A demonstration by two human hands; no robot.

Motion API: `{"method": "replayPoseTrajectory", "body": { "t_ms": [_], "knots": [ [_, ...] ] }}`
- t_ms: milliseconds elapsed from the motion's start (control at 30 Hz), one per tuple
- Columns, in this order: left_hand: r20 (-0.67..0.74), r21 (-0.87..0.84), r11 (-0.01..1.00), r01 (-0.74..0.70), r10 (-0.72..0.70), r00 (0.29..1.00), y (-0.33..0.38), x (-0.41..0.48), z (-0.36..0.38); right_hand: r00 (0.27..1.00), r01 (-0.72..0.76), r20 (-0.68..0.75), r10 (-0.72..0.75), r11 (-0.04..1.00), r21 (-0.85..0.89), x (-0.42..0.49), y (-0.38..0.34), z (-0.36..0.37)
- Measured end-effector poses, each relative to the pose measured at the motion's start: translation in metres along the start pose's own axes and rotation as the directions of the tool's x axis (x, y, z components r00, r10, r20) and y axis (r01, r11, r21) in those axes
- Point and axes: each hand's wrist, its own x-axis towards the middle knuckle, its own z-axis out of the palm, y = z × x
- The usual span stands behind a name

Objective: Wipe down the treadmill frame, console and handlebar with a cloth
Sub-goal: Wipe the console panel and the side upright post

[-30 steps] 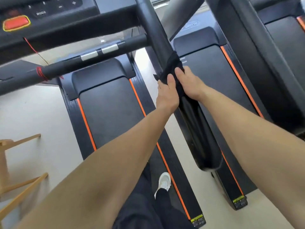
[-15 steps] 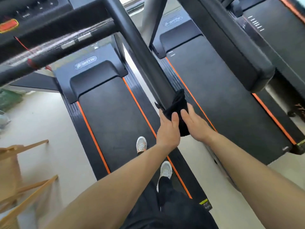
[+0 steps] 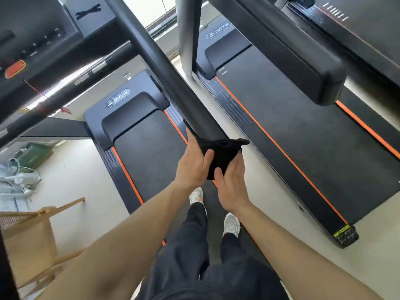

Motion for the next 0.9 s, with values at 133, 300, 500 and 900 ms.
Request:
{"method": "replayPoseTrajectory", "body": {
  "t_ms": [133, 300, 500, 900],
  "knots": [
    [-0.007, 0.039, 0.999, 0.000, 0.000, 1.000, -0.003, 0.003, 0.001, 0.998, 0.036, -0.061, -0.029, 0.992, 0.120, 0.011, -0.012, -0.006],
    [-0.009, -0.218, 0.943, 0.253, -0.261, 0.965, 0.027, -0.026, 0.038, 0.996, -0.080, 0.060, 0.065, 0.951, 0.300, 0.075, -0.034, -0.032],
    [0.034, -0.787, 0.476, 0.393, -0.602, 0.798, 0.066, -0.022, 0.056, 0.985, -0.147, 0.141, 0.099, 0.908, 0.392, 0.105, -0.038, -0.039],
    [0.264, -0.937, -0.048, 0.346, -0.746, 0.611, 0.064, 0.031, 0.030, 0.997, 0.061, -0.063, -0.041, 0.928, 0.367, 0.033, -0.014, -0.014]
  ]
}}
